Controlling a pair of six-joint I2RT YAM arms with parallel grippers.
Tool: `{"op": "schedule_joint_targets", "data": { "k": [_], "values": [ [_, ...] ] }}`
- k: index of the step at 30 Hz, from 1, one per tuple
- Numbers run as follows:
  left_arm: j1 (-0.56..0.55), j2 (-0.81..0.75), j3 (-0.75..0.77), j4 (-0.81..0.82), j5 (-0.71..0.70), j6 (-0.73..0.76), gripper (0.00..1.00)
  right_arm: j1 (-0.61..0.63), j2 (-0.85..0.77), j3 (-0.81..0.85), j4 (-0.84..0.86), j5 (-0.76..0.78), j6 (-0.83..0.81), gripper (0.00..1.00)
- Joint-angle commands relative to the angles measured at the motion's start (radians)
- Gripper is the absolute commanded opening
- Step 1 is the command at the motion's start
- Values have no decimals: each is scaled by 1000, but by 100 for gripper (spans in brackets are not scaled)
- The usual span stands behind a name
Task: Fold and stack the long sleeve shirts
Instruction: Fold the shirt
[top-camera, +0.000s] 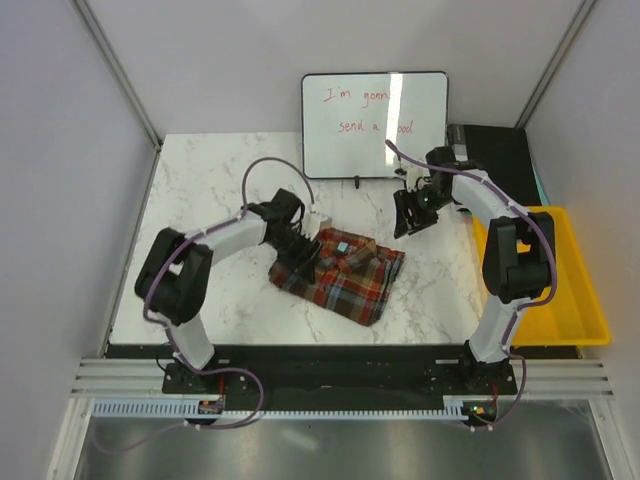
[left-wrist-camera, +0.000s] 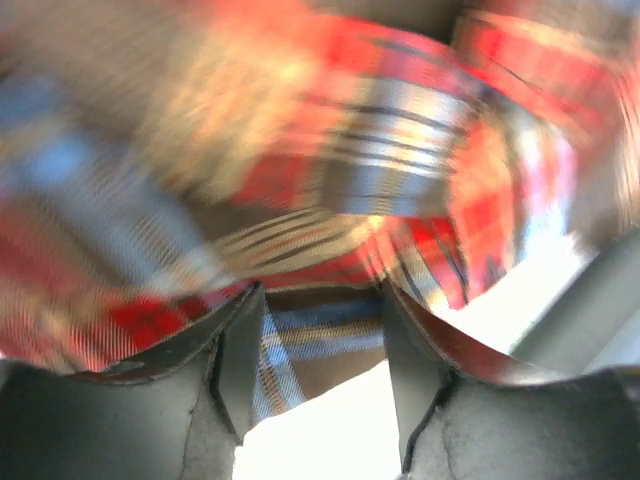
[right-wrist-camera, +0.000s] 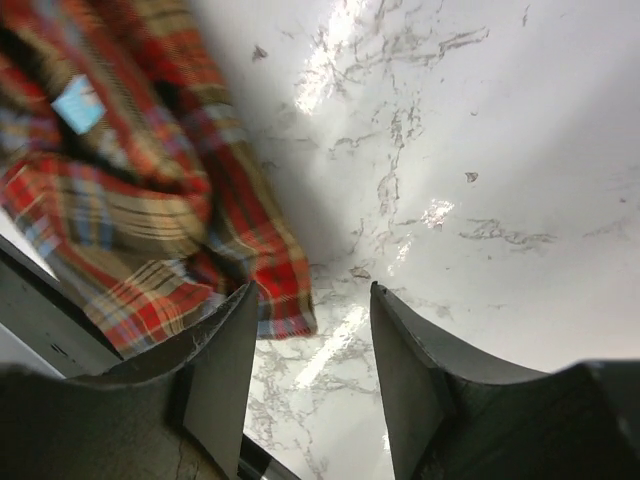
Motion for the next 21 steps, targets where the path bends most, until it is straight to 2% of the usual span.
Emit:
{"op": "schedule_joint_targets", "data": {
  "k": [1, 4, 7, 10, 14, 17, 21],
  "values": [
    [-94, -265, -190, -12, 153, -236, 63, -8, 81, 67, -45, -32, -80, 56],
    [-56, -447, -196, 48, 139, -252, 70, -14, 87, 80, -53, -74, -82, 57],
    [39, -477, -146, 58, 110, -209, 78, -16, 84, 66, -49, -115, -83, 56],
    [143, -393, -86, 16, 142, -65, 81, -16, 90, 47, -38, -169, -77, 51],
    [185, -252, -38, -18, 136, 114, 81, -12, 96, 31, -15, -184, -59, 53],
    [207, -167, -3, -21, 147, 156, 79, -12, 105, 24, -4, -157, -76, 54],
    [265, -46, 64, -16, 141, 132, 74, -11, 138, -3, 8, -166, -85, 53]
  ]
}}
